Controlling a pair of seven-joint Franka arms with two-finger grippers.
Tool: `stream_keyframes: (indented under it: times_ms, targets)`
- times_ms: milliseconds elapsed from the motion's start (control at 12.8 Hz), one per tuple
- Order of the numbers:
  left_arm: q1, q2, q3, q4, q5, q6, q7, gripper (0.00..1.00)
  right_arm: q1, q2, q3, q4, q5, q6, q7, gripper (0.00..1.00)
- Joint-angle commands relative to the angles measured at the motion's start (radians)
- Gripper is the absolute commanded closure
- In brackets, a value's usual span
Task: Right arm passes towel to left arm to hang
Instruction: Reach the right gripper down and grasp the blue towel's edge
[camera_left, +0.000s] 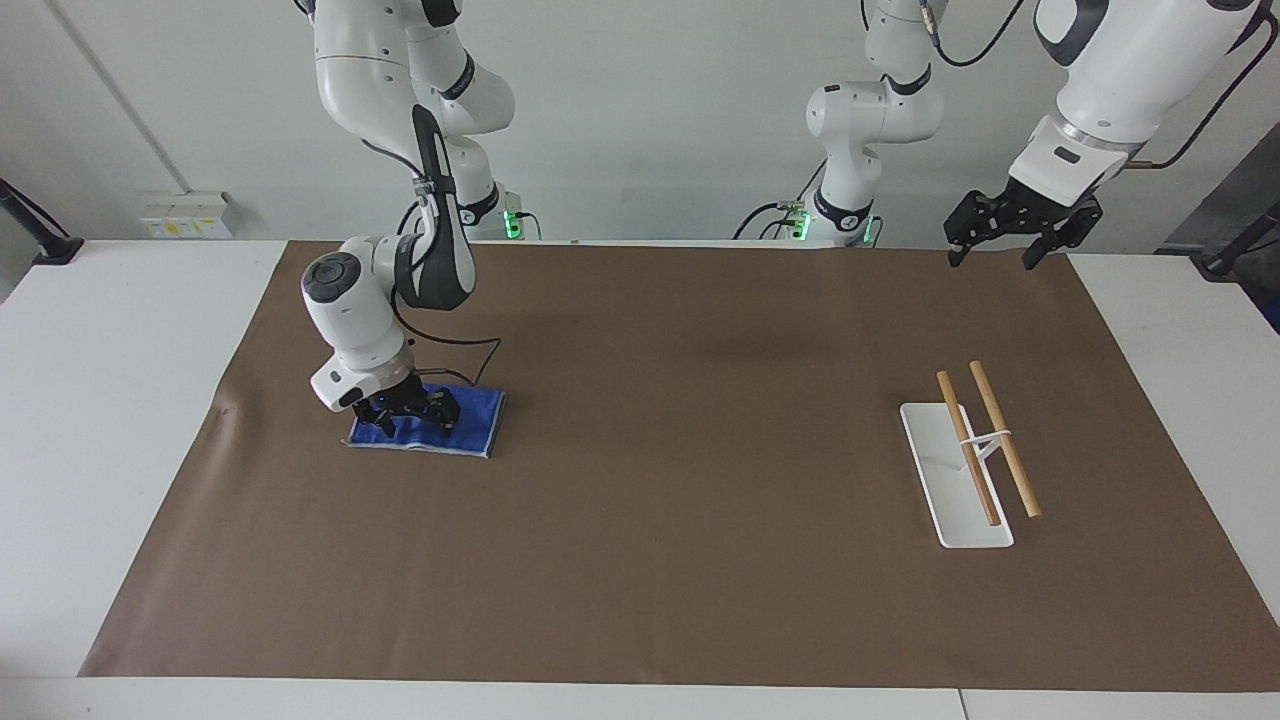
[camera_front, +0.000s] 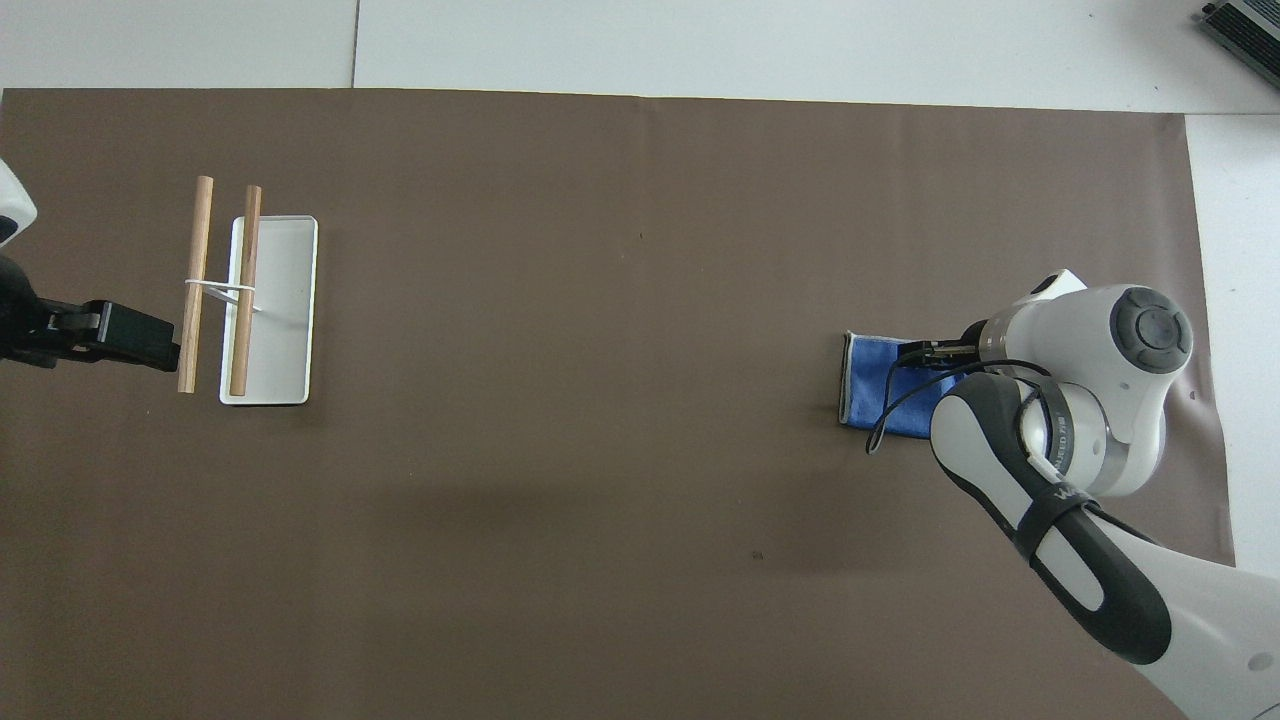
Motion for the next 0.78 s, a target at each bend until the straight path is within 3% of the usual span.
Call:
stream_keyframes:
  times_ms: [0,78,156,312,701]
  targets:
    - [-0.002,-0.030,0.005,-0.032,0.012,-0.005,0.006,0.00,-0.004,-0.004,0.006,-0.021,0.031,0.030,-0.037,0.74]
    - [-0.002,-0.030,0.005,-0.032,0.012,-0.005,0.006,0.00,-0.004,-0.004,0.006,-0.018,0.031,0.029,-0.038,0.95]
    - [-0.002,-0.030,0.005,-0.032,0.012,-0.005,0.006,0.00,-0.004,-0.003,0.006,-0.012,0.031,0.023,-0.040,1.00]
    - [-0.002,-0.030,0.005,-0.032,0.012,-0.005,0.006,0.00,0.010,-0.003,0.006,0.014,0.029,-0.016,-0.069,1.00]
    - [-0.002,-0.030,0.005,-0.032,0.012,-0.005,0.006,0.00,0.024,-0.042,0.015,0.200,0.054,-0.253,-0.061,1.00]
